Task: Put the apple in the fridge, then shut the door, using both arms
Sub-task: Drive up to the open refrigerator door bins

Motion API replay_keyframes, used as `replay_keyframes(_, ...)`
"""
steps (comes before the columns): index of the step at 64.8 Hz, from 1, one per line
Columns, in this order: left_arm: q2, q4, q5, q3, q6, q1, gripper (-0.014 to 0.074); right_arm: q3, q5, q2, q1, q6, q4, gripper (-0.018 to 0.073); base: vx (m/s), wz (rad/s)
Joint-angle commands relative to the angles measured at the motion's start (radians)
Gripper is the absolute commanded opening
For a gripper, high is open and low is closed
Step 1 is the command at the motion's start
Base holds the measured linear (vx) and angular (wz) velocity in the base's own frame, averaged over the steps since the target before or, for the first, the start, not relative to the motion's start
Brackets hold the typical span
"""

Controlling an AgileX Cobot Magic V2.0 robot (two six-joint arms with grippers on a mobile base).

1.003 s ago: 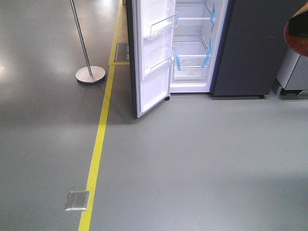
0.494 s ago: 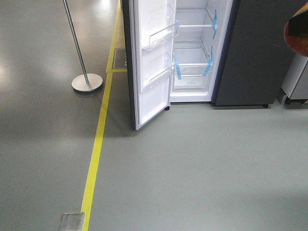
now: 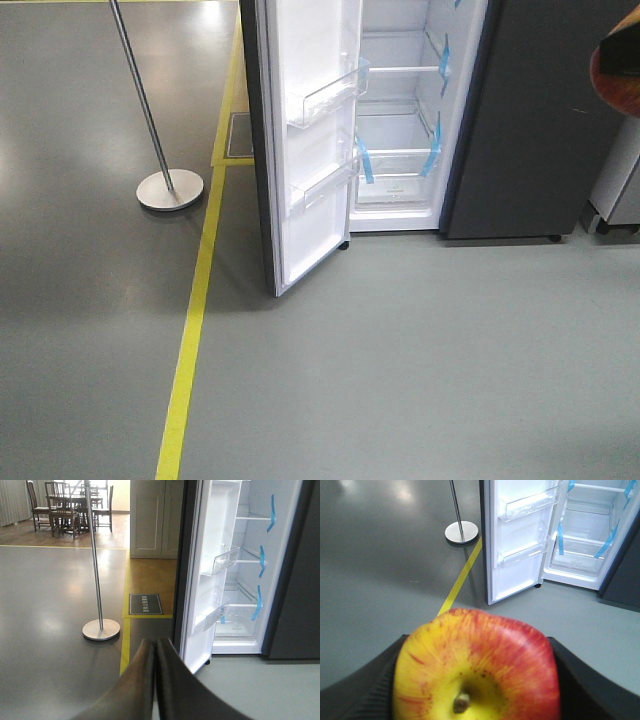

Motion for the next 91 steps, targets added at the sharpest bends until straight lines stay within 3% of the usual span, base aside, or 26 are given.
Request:
replay_keyframes(1, -0.014, 0.000, -0.076, -0.017, -0.009, -0.004, -0.0006, -0.027, -0.067, -0.016, -0.006, -0.009, 0.027, 0.0025, 0.21, -0.01)
replay_keyframes(91, -0.014, 0.000, -0.076, -0.017, -0.009, -0.004, -0.0006, -0.027, -0.067, -0.016, -0.006, -0.009, 0.027, 0.0025, 0.18, 0.05)
